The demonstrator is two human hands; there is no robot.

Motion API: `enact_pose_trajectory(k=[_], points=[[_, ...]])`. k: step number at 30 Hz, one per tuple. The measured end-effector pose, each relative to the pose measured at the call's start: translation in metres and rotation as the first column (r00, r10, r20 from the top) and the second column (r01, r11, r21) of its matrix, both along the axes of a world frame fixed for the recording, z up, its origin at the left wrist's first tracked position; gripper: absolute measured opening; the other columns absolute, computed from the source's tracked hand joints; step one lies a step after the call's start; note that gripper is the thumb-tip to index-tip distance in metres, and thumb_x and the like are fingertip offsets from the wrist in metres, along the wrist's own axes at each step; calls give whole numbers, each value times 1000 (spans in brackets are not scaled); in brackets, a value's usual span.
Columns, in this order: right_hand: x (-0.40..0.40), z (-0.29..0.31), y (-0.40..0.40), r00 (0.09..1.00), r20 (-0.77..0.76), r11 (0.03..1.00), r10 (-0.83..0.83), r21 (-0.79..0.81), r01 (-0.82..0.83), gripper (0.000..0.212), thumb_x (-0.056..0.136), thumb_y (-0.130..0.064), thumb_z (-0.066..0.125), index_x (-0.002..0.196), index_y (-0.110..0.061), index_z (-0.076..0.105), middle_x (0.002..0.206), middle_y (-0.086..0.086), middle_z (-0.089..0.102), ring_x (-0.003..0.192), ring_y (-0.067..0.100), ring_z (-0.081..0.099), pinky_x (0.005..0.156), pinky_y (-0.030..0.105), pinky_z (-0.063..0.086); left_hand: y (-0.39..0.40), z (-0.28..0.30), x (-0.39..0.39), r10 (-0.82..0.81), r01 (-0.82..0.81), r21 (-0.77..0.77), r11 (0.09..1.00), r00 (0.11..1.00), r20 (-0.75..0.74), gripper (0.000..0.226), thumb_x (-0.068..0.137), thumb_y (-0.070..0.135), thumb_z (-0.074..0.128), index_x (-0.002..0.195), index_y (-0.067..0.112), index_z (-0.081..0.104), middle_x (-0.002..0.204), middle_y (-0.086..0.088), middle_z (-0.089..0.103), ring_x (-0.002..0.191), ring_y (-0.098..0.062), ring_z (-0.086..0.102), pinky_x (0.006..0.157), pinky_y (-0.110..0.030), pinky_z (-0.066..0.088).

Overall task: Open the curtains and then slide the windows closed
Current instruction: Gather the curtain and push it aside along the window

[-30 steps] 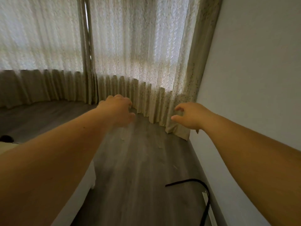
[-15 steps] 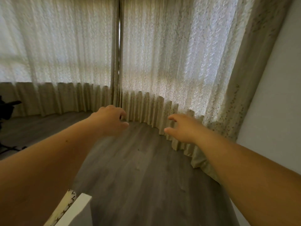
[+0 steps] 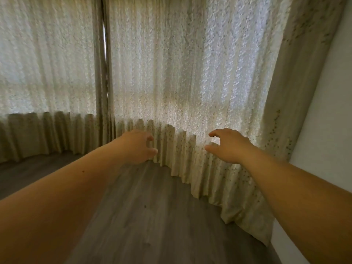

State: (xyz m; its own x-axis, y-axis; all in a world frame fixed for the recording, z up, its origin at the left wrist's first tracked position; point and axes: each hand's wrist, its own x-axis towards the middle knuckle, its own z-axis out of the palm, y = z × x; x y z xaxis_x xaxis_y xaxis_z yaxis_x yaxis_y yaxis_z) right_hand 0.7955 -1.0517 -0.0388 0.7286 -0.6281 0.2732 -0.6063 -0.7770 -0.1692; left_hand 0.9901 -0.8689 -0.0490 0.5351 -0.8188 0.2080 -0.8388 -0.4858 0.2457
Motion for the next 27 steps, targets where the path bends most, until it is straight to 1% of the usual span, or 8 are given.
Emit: enact_pose_trajectory(k=[3,6,9,13,18,22,24,27], points=[[63,-5,-59,999,40,999,13,34,-14,56,86,-55,50,136,-31,40,145,2,38,130,26,35,104,51,31,-46,-13,65,8,-8,10,1000,999,40,57,81,51,52,131,24,42,140,-5,40,122,-24,42,98,-38,34],[125,-8,-109,997,47,998,60,-8,-60,58,85,-58,50,135,-30,41,145,2,39,130,27,36,104,52,32,-79,-22,124,52,-53,10,999,998,29,57,81,50,53,130,25,43,137,-4,43,120,-24,44,98,-38,36],[214,0,-168,986,67,988,151,-50,-148,58,84,-59,50,134,-30,42,145,3,40,129,28,38,104,53,32,-118,-17,206,142,-142,-2,990,990,19,57,80,51,53,130,25,43,134,-5,46,116,-25,47,97,-42,40],[331,13,-218,949,129,958,286,-39,-284,56,85,-58,51,133,-29,43,144,3,42,128,27,40,103,53,34,-150,-9,297,241,-240,-76,968,970,15,57,80,51,52,129,23,44,133,-5,48,114,-23,48,95,-39,41],[475,-1,-235,893,62,895,445,2,-446,56,86,-55,50,135,-31,41,143,2,41,127,26,39,104,50,32,-166,-16,403,387,-387,-25,922,922,3,57,79,51,54,128,23,45,128,-4,49,108,-23,50,92,-40,43],[587,-18,-243,851,37,851,525,-27,-524,57,86,-57,49,136,-34,38,145,0,38,130,24,34,104,48,27,-173,-23,510,459,-459,-57,887,888,-12,56,79,51,53,127,23,46,130,-7,47,109,-24,50,90,-37,42],[645,-27,-251,852,45,853,521,-45,-519,57,85,-58,49,136,-35,37,146,0,37,132,23,32,104,48,25,-182,-28,572,445,-447,-100,889,895,-45,53,80,51,53,126,25,46,131,-6,48,109,-23,50,89,-35,42],[720,-31,-264,869,20,868,495,-45,-494,57,85,-58,50,136,-36,36,146,-1,36,132,23,31,103,47,25,-199,-28,656,384,-402,-179,898,914,-131,51,80,51,52,125,28,46,127,-3,52,96,-14,49,80,-30,39]])
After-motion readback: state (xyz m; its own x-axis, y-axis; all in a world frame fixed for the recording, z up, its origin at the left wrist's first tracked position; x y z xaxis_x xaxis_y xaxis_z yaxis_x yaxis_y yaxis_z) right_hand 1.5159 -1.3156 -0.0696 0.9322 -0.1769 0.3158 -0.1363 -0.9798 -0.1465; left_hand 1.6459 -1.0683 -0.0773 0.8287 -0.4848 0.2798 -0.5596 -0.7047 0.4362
